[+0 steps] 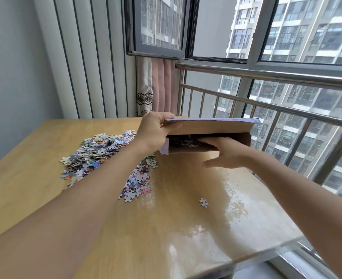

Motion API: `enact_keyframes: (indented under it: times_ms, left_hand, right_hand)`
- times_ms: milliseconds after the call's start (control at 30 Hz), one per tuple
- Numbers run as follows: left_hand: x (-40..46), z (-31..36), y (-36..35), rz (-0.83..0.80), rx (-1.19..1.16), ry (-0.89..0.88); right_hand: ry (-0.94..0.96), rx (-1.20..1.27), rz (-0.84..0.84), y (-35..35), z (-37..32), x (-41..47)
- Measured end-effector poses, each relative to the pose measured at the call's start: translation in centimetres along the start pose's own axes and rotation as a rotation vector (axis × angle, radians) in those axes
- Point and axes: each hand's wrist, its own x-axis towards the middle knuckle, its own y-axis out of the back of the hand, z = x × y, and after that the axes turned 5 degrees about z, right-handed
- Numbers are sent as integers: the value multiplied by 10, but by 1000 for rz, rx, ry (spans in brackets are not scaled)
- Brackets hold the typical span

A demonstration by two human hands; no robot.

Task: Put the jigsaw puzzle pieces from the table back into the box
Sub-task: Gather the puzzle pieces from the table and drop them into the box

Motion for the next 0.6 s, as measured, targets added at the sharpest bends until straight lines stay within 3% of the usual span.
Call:
enact_keyframes:
  times_ms: [167,200,333,600]
  left_hand:
    - [-9,-17,-2,19,39,-12]
    - [-13,-21,-3,12,73,-10]
    - [-36,-38,-14,-1,81,79]
    - [-47,-48,-22,14,33,93]
  right_hand:
    - [165,142,340,-2,-12,-25]
    - [174,171,300,-3,-17,-33]
    - [100,55,-219,-30,-28,-55]
    - [35,148,-228,-53,-24,-57]
